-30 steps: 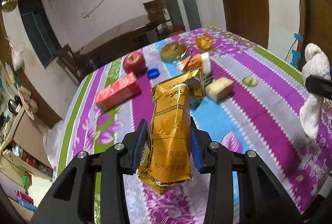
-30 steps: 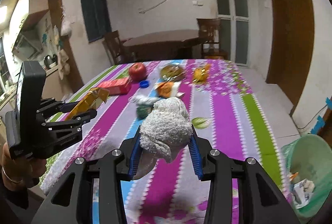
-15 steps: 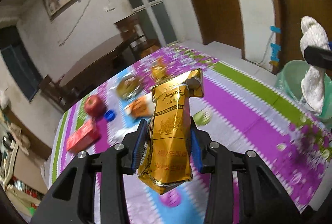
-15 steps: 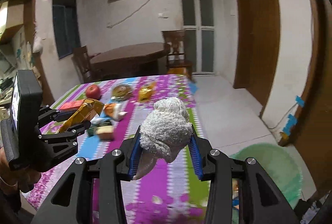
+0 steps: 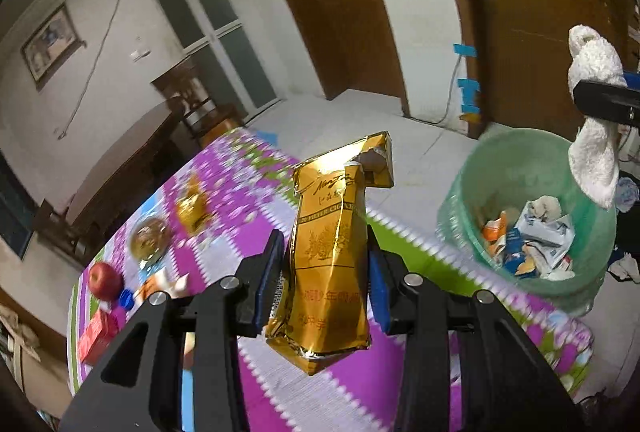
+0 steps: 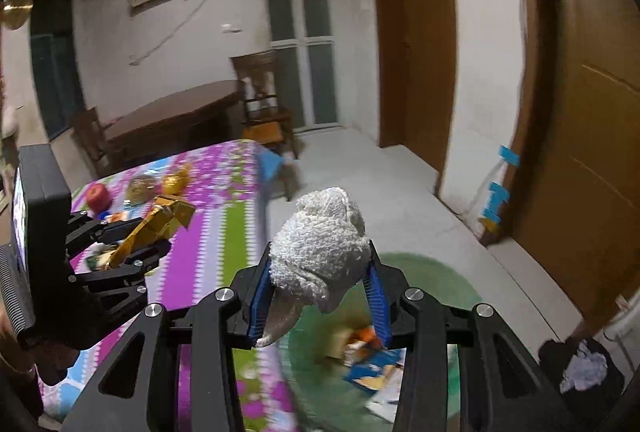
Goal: Collect trash
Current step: 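Carry the gold pack and white towel over the green bin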
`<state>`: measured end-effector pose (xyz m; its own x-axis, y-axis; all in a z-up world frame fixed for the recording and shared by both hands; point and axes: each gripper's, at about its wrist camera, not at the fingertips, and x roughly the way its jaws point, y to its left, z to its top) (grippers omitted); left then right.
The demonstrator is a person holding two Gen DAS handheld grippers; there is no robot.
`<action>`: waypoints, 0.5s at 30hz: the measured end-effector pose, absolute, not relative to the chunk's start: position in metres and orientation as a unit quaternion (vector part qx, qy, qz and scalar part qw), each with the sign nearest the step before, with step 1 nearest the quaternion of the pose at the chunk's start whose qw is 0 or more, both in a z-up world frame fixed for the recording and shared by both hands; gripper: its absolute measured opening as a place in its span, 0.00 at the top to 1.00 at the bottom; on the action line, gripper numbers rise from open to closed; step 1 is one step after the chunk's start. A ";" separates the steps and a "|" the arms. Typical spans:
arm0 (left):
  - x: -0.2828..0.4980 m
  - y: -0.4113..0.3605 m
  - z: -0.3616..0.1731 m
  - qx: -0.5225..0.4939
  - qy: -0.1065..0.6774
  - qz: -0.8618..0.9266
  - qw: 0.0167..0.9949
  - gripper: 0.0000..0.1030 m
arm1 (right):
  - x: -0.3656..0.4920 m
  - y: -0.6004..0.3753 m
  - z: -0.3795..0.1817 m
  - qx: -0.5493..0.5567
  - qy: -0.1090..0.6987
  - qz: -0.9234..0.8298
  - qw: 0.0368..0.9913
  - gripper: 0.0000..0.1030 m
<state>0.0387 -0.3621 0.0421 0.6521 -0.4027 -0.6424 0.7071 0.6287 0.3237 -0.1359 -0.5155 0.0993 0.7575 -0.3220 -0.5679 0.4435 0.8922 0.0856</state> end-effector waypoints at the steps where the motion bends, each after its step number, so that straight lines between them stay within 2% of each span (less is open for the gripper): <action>1: 0.037 -0.371 0.041 0.290 0.265 -0.327 0.860 0.64 | -0.141 -0.524 0.098 0.110 0.284 -0.215 0.928 0.58; 15: 0.014 -0.460 0.028 0.327 0.265 -0.392 0.818 0.63 | -0.173 -0.612 0.079 0.129 0.337 -0.300 0.883 0.58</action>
